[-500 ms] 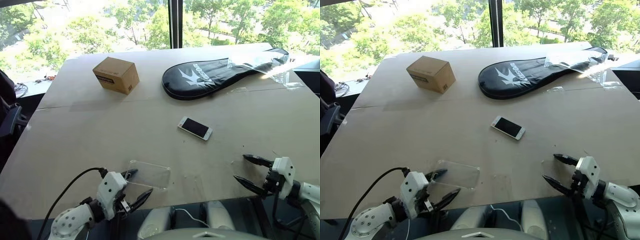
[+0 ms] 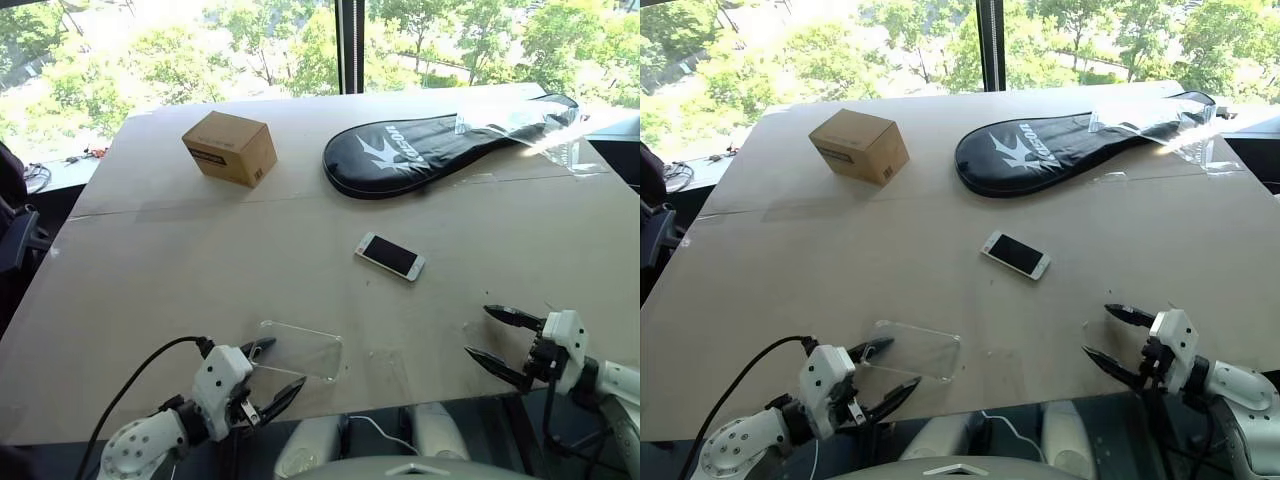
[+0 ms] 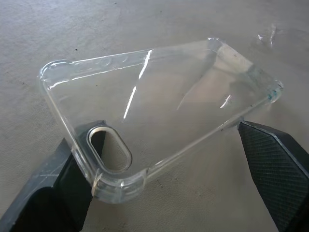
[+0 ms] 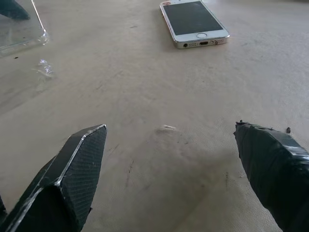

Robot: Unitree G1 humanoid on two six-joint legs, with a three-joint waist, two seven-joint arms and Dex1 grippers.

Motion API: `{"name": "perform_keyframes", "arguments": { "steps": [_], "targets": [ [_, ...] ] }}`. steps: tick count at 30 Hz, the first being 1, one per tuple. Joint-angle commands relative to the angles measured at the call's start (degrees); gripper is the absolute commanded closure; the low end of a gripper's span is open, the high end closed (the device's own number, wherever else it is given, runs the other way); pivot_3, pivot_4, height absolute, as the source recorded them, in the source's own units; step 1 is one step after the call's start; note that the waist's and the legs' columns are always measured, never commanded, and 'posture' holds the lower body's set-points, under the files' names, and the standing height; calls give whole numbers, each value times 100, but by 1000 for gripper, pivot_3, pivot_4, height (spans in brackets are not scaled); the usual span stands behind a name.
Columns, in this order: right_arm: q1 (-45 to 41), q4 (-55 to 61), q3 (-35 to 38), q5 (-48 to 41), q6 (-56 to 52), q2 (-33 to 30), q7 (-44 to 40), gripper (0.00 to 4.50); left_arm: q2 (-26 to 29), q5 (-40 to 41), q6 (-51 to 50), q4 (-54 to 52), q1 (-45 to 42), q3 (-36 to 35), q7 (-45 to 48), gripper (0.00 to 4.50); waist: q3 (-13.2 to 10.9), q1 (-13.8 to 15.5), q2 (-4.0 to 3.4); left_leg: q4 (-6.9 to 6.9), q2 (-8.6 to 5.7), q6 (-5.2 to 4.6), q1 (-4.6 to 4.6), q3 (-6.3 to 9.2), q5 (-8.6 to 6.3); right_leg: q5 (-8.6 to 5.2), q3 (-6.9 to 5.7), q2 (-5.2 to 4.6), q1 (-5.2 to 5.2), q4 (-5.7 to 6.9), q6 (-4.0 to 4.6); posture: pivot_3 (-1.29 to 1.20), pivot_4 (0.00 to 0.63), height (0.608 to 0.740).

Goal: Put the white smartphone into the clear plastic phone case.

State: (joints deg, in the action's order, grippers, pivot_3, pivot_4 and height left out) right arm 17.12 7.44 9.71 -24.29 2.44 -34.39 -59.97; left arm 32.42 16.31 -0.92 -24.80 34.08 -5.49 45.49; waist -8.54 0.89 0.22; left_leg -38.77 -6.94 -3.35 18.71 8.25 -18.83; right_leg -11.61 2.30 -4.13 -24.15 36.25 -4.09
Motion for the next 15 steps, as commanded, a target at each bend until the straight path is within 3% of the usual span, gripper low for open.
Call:
{"name": "perform_keyframes", "arguments": {
  "steps": [1, 15],
  "targets": [
    [-52, 121, 5, -36, 27, 3, 26, 0, 55, -63, 175, 155, -27, 8, 88, 47, 0, 1, 0, 4, 0, 0, 0, 0, 0, 0, 0, 0, 0, -4, 0, 0, 150, 740],
    [-51, 179, -55, -149, 24, 32, -71, 0, 157, 405, 41, 232, -126, -43, 460, 47, -2, 7, -7, 37, 4, 4, -1, 4, 3, 13, -11, 1, 0, -36, 21, 0, 150, 740]
  ]
}}
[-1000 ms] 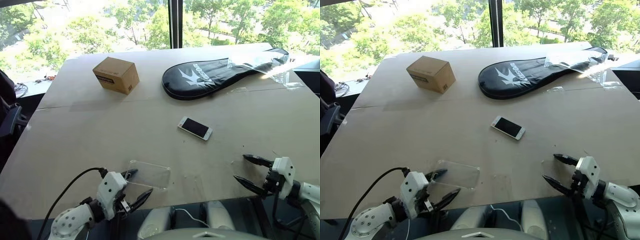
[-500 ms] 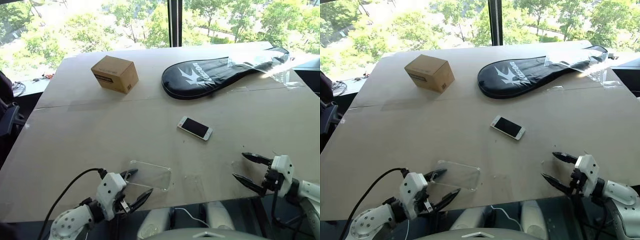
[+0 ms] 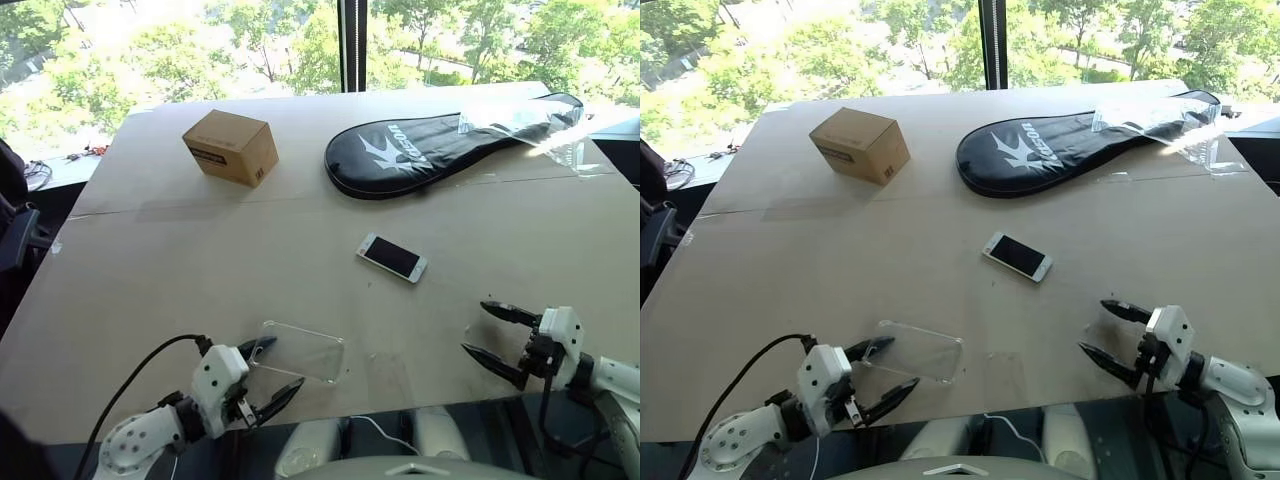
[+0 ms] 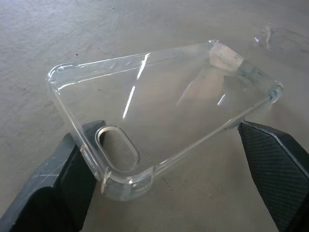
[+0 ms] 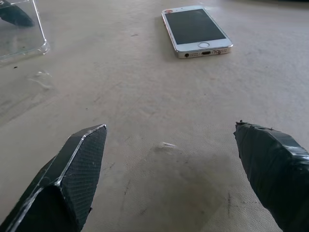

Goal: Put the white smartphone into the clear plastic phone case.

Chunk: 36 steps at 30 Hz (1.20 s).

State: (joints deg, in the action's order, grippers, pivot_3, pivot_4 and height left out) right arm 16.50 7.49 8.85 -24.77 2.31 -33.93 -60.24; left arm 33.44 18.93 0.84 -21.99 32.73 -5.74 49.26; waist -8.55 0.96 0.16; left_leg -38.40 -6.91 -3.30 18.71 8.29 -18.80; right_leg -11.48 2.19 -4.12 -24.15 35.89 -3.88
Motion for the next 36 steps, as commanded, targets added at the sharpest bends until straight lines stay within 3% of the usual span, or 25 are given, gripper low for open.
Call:
{"name": "perform_keyframes", "arguments": {
  "steps": [1, 10, 15, 18, 22, 24, 29, 36],
  "targets": [
    [13, 171, 35, -99, 47, -11, -44, 0, 69, 218, -193, -90, -16, -33, 97, 47, -2, 0, -2, 0, 0, 0, 0, 0, 0, 0, -1, 0, 0, 0, 0, 0, 150, 740],
    [-30, 144, 48, -95, 120, 66, 17, 0, 235, 318, -309, -345, -95, -63, 259, 47, -13, -5, -2, 1, 0, 7, 1, 1, 3, 0, -3, 0, -1, -2, 0, 0, 150, 740],
    [7, 141, 54, -116, 124, 120, 41, 0, 194, 940, -638, -792, -336, -184, 231, 47, -31, -1, 3, 2, 1, 29, 2, 2, -9, 0, -3, 0, -2, -4, 0, 0, 150, 740],
    [42, 119, 29, -95, 159, 146, 25, 0, 119, 1661, -1140, -1161, -661, -262, -8, 47, -37, -1, 2, 2, 1, 32, 2, 3, -9, 0, -4, 0, -2, -4, 0, 0, 150, 740],
    [-8, 85, 22, -100, 157, 199, 68, 0, -68, 3487, -2132, -1657, -1446, -480, -980, 47, -39, -7, 1, 2, 1, 37, 2, 3, -8, 1, -5, 2, -4, -4, 1, 0, 150, 740],
    [-33, 57, 17, -78, 178, 213, 68, 0, -145, 3923, -2360, -1654, -1721, -562, -1322, 47, -42, -7, -5, 1, 4, 40, 1, 3, -9, 2, -4, 4, -5, -4, 2, 0, 150, 740],
    [-77, 6, 20, -41, 215, 249, 77, 0, 56, 3902, -2687, -1647, -1509, -608, -1177, 47, -41, -33, -9, 4, 6, 42, -2, -2, -8, 3, 7, 14, -12, -3, 3, 0, 150, 740],
    [-88, -95, -12, 14, 316, 309, 94, 0, 400, 3234, -3094, -986, -1299, -774, -1425, 47, -45, 10, -10, 12, 7, 45, 5, 2, -12, 2, 4, 16, -21, -3, 4, 0, 150, 740]
  ]
}}
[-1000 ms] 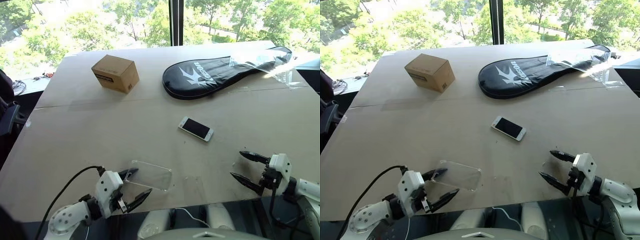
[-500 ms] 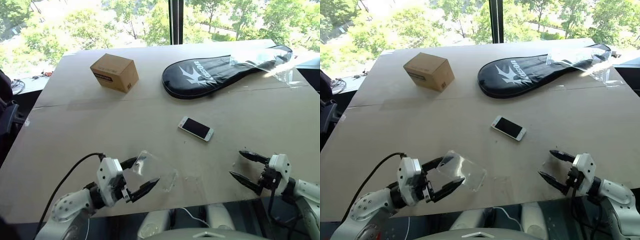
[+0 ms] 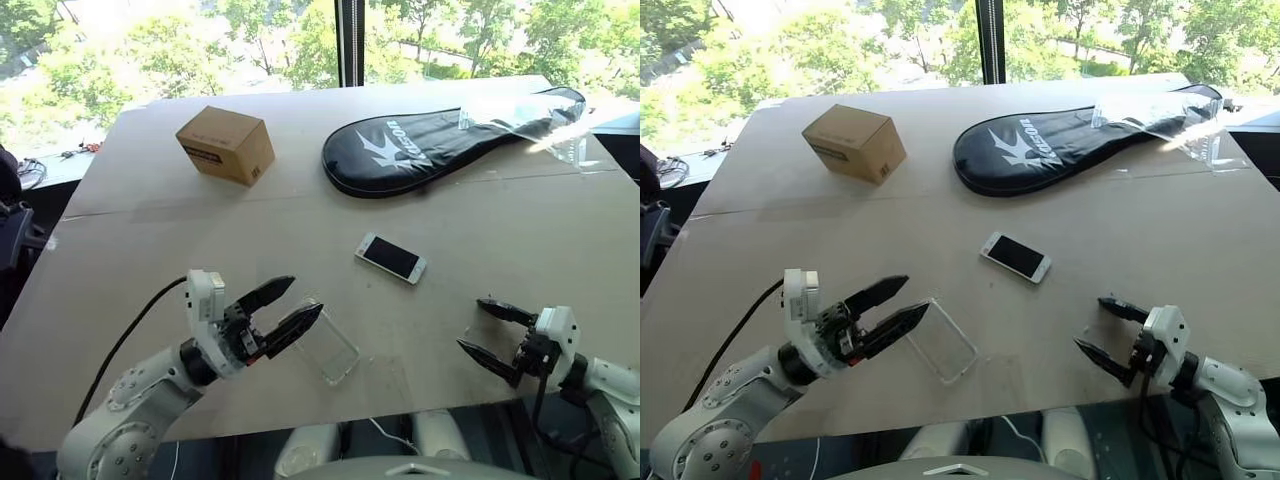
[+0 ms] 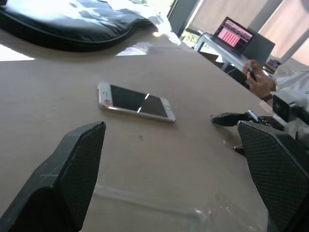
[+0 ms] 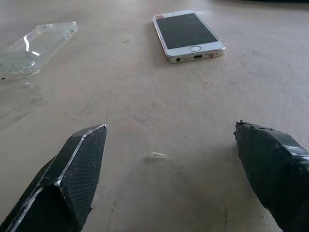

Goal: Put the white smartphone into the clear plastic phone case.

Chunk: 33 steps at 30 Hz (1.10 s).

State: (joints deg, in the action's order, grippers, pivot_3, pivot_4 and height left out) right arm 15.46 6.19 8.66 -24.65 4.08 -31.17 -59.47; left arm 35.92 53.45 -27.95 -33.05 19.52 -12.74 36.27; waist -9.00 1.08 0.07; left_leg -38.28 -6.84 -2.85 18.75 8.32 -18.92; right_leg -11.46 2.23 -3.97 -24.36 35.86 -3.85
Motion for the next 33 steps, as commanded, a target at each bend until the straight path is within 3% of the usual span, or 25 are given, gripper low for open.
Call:
{"name": "perform_keyframes", "arguments": {
  "steps": [1, 6, 12, 21, 29, 33],
  "targets": [
    [15, 30, 2, 9, 154, 38, 16, 0, 242, -373, -271, 132, 29, 6, -101, 47, -1, -9, 0, 0, 0, 0, 0, 0, 0, 0, 0, 1, 0, 0, 0, 0, 150, 740],
    [106, 287, -4, -163, 48, -43, -112, 0, 580, -1471, -88, 348, 77, 608, 171, 47, -3, -20, 0, 0, 0, -1, 0, -4, 0, 0, 3, 0, -1, 0, 0, 0, 150, 740],
    [779, 1346, 275, -1088, -552, -819, -1000, 0, 504, -2454, 346, 1092, -345, 1175, 367, 47, -3, 39, -40, -2, 0, 7, 2, 0, -5, 0, 2, -6, 5, -2, -1, 0, 150, 740],
    [860, 1579, 458, -1217, -465, -913, -1132, 0, 362, -2808, 619, 1498, -470, 1361, 717, 2001, 12, 111, -55, -6, 5, 6, -18, 6, -4, -16, 0, -7, 33, -2, -28, 0, 150, 740],
    [754, 1490, 440, -1176, -397, -834, -1142, 0, 173, -2457, 431, 1353, -350, 1237, 972, 3867, 11, 112, -54, -5, 5, -1, -11, 5, -3, -2, -1, -9, 26, -7, -5, 0, 150, 740],
    [670, 1384, 439, -1132, -346, -832, -1183, 0, 171, -2363, 303, 1285, -324, 1228, 1000, 4397, 11, 106, -52, -4, 5, -6, -9, 1, -5, -3, -3, -8, 20, -7, -6, 0, 150, 740]
  ]
}}
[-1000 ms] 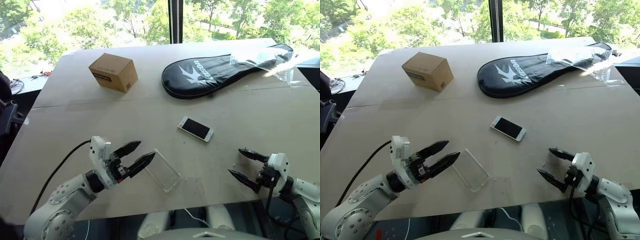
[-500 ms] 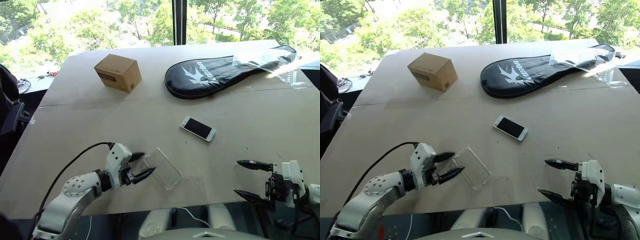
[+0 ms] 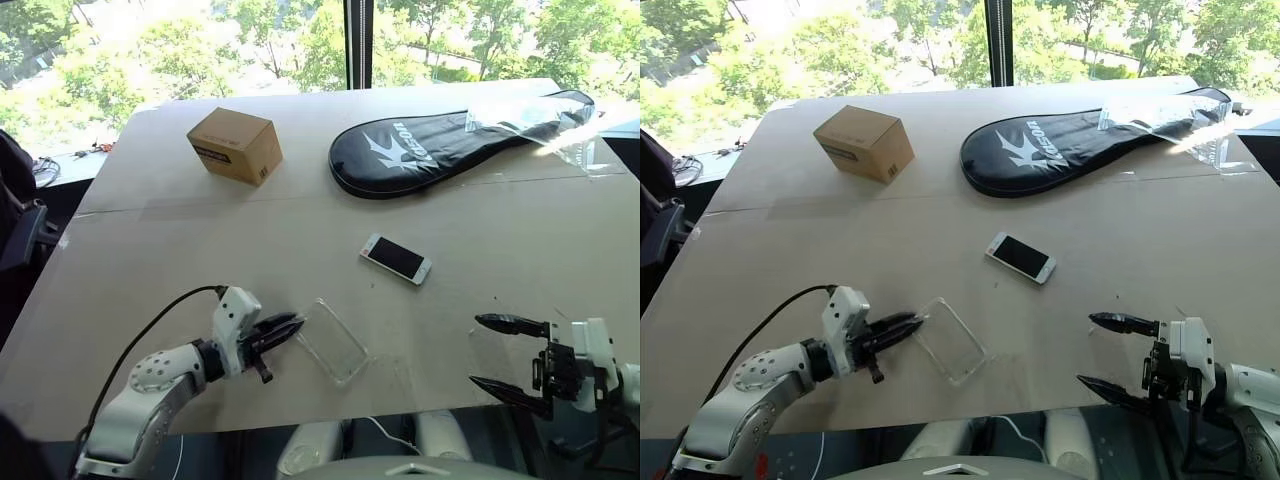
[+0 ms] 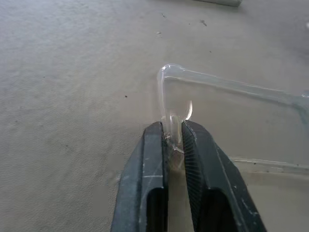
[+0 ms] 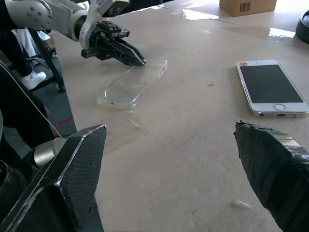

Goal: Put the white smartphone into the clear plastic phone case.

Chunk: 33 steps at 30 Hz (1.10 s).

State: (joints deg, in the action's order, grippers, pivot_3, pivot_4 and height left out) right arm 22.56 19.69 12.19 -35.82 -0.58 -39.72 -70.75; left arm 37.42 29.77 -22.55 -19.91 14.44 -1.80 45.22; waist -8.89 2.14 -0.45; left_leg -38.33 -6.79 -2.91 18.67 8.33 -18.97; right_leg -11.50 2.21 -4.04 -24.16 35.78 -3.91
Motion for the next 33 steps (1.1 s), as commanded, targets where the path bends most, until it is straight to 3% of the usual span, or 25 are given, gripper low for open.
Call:
{"name": "perform_keyframes", "arguments": {
  "steps": [1, 9, 14, 18, 22, 26, 28, 30, 31, 33],
  "targets": [
    [-61, 16, 78, -4, 128, 26, -63, 0, 24, 10, -253, -34, 180, 129, 105, 4397, 0, 2, 0, 0, 0, -1, 0, 0, 0, 0, -1, 0, 0, 0, 0, 0, 150, 740],
    [-194, -55, 0, 95, 192, 136, -17, 0, -164, 55, -104, 7, -143, -115, -86, 4397, -2, 11, 3, 1, 0, -2, 3, 1, -4, -2, -2, 0, -1, -3, -3, 0, 150, 740],
    [-255, -86, 32, 117, 204, 208, 14, 0, -880, 727, 191, -379, -1193, -621, -410, 4397, -23, 53, 41, -5, 0, 5, 10, 11, -5, -1, -20, -2, -2, -3, -1, 0, 150, 740],
    [-406, -111, 35, 73, 162, 263, 82, 0, -944, 167, 649, -442, -2252, -419, -518, 4397, -26, 20, 47, -9, 0, 9, 11, 9, -4, 1, -29, -1, -2, -2, 0, 0, 150, 740],
    [-544, -142, 20, 51, 126, 311, 149, 0, -726, -1295, 2452, -173, -2910, 219, -52, 4397, -26, -4, 48, -3, -1, -2, 9, 1, 2, 1, -16, 3, -12, -4, 0, 0, 150, 740],
    [-611, -182, 31, 66, 128, 335, 170, 0, -525, -2145, 4358, 378, -3139, 646, 477, 4397, -26, 6, 48, 3, -1, -5, 21, 1, 3, 1, -15, 3, -28, -6, 0, 0, 150, 740],
    [-629, -186, 49, 49, 129, 377, 221, 0, -360, -2579, 5793, 927, -3077, 784, 639, 4397, -26, 2, 48, 6, -1, -5, 26, 0, 3, 1, -11, 4, -36, -6, 1, 0, 150, 740],
    [-637, -161, 45, 55, 119, 396, 261, 0, -116, -2928, 7221, 1543, -3111, 893, 729, 3773, -26, 4, 48, 7, -1, -5, 27, 0, 3, 1, -10, 5, -38, -5, 1, 0, 150, 740],
    [-643, -146, 42, 58, 109, 405, 283, 0, -20, -2997, 7603, 1778, -3164, 925, 723, 3768, -27, 9, 47, 7, -1, -5, 27, 0, 3, 1, -11, 4, -38, -5, 1, 0, 150, 740],
    [-646, -128, 47, 50, 98, 418, 311, 0, 157, -3061, 8327, 2172, -3336, 1013, 692, 3073, -27, 17, 48, 3, -1, -6, 29, -1, 3, 1, -10, 4, -37, -5, 1, 0, 150, 740]
  ]
}}
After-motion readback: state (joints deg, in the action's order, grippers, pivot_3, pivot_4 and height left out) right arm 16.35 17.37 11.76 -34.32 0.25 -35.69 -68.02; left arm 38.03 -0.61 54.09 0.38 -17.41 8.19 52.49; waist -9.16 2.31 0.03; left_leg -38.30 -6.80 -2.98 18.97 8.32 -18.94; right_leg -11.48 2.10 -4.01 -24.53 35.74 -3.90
